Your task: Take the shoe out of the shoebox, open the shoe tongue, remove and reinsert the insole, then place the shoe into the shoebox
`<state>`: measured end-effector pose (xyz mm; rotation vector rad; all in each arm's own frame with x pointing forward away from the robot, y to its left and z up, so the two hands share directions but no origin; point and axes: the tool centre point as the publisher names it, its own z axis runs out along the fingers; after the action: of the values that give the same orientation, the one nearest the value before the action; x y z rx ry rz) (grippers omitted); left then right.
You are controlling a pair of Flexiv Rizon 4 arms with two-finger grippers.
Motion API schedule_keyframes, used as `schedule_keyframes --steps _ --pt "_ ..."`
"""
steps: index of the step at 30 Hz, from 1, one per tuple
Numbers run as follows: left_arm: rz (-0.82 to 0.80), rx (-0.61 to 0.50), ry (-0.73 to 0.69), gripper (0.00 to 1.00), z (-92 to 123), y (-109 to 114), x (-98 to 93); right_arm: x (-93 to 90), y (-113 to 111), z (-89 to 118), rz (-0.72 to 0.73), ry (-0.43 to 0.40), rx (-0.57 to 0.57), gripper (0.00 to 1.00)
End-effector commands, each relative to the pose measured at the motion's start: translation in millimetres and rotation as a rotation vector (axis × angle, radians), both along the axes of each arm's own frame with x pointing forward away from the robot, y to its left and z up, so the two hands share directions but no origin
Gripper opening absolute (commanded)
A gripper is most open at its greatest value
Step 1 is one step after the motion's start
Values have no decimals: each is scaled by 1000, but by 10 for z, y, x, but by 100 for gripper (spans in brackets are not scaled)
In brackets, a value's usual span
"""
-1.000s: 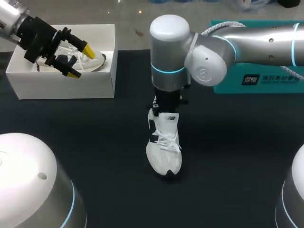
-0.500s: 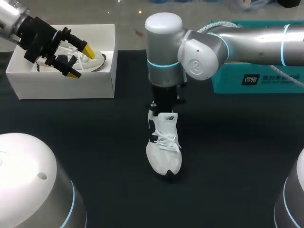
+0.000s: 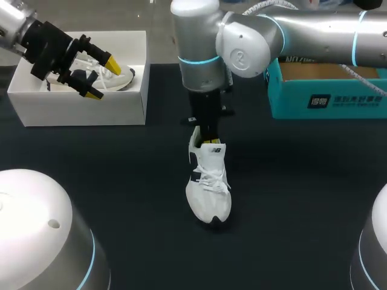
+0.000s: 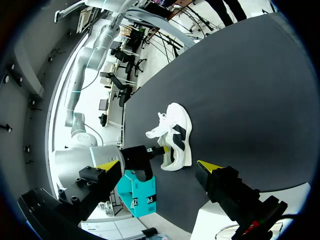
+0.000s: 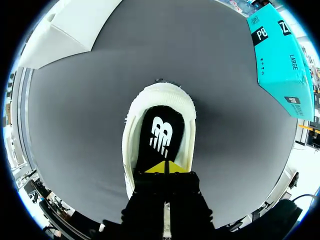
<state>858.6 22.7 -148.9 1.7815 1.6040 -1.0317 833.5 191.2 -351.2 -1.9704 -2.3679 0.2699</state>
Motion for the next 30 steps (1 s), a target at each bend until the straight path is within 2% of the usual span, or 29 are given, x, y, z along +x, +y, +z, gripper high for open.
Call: schedule_keyframes --steps 1,10,18,19,21,22,23,30 --pt "-1 4 0 100 6 0 2 -27 -20 7 -32 39 21 0" --pt "-1 4 0 100 6 0 2 -203 -13 119 -56 115 33 0" --pt "-1 4 0 100 6 0 2 -265 30 -48 -53 129 -2 0" --pt "-1 4 0 100 6 0 2 -277 32 -54 -54 133 -1 8" --pt "-1 4 0 100 6 0 2 -299 27 -70 -61 141 0 43" --pt "-1 4 0 100 6 0 2 -307 22 -81 -69 149 5 83" --pt "-1 4 0 100 6 0 2 -313 17 -87 -70 149 6 100" --pt "-1 4 0 100 6 0 2 -335 0 -78 -91 139 10 100"
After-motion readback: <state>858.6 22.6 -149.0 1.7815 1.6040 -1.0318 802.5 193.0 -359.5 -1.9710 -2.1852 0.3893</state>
